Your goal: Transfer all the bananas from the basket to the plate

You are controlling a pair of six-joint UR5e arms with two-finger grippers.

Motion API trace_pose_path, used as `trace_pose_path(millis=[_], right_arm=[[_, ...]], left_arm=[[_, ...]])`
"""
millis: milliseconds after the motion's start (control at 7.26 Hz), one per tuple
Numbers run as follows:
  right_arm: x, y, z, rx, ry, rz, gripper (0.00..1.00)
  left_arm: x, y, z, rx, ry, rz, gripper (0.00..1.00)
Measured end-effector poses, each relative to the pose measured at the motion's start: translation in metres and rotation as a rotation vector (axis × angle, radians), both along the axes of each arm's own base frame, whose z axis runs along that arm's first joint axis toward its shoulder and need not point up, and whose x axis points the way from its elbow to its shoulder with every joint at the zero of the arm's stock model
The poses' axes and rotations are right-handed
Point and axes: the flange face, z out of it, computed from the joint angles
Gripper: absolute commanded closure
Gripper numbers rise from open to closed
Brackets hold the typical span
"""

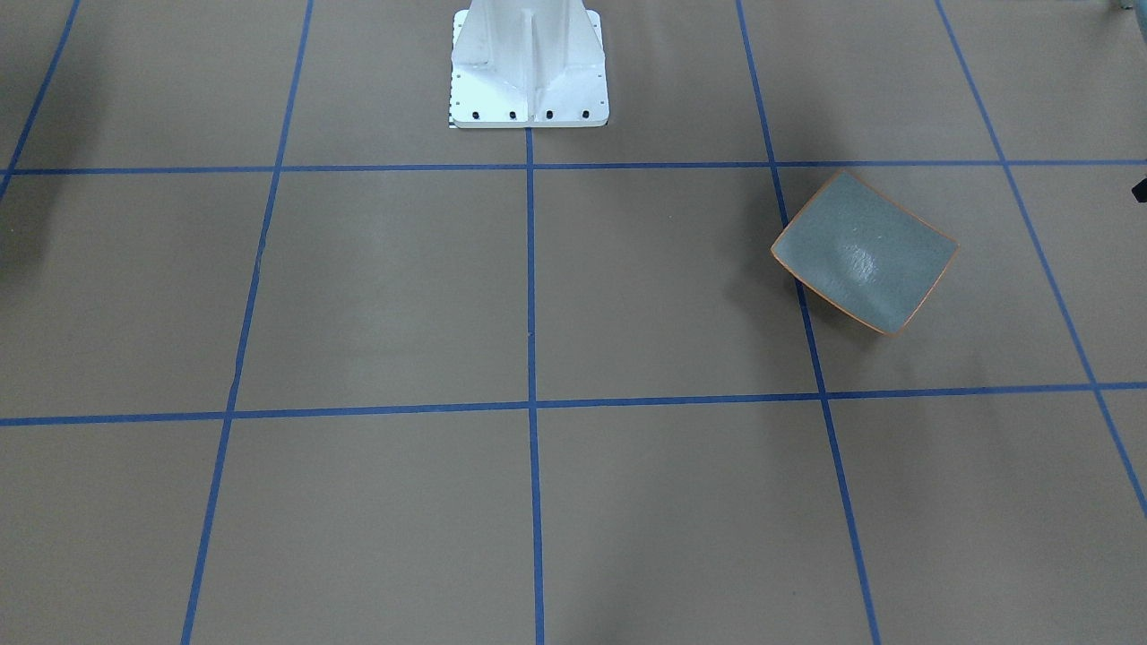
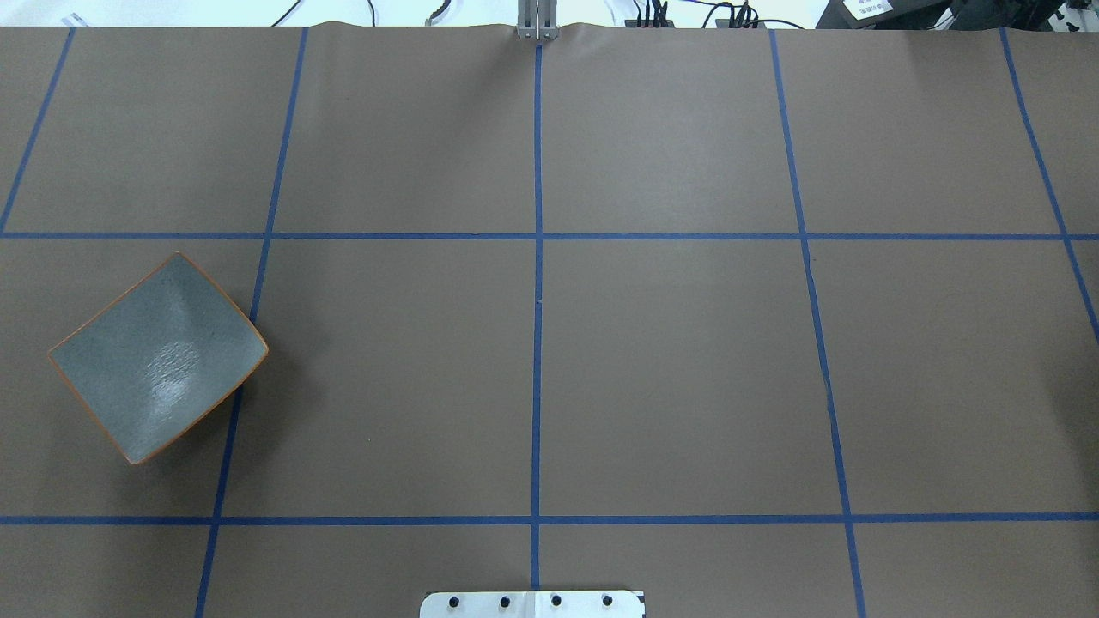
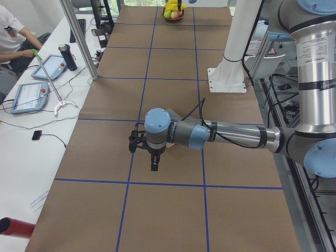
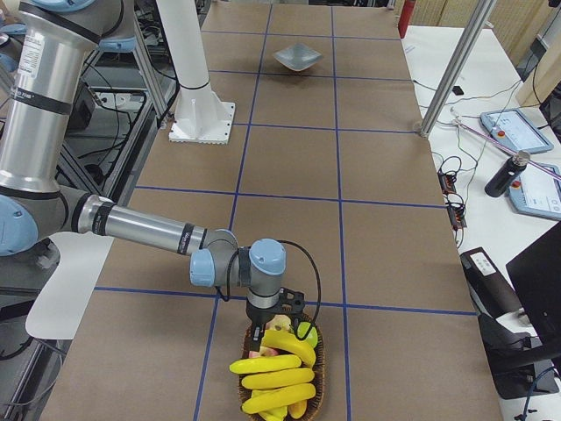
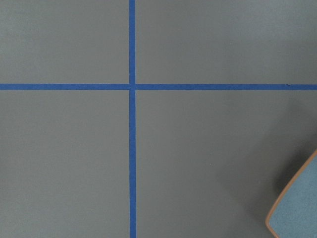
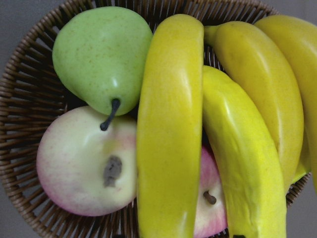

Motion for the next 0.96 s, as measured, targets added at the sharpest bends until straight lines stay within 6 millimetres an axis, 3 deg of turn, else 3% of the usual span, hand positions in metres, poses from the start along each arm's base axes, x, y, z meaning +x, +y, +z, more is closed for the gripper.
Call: trace_pose_path(millis=[276,413,551,689,964], right_arm=[[0.000,0.000,0.001,-0.003,-0.001,0.000,0.54],[0.000,0.000,0.002,-0.004,-0.001,0.000,0.67],[-0.001,-0.002,0.002,-0.003,-0.002,0.000,0.94],[-0.002,-0.007,0.000,0.000,-0.004,0.005,1.00],[-0.004,-0.015,-0.007,0.011,-0.008,0.015,1.00]], left_arm=[[-0.001,0.003,-0.002,0.004,0.000,-0.001,0.00],[-0.001,0.006,-0.003,0.005,0.000,-0.002,0.00],[-0.002,0.011,-0.003,0.005,0.000,-0.002,0.00],[-0.002,0.015,-0.004,0.004,0.000,-0.002,0.00],[-0.003,0.020,-0.006,0.006,0.000,-0.002,0.00]])
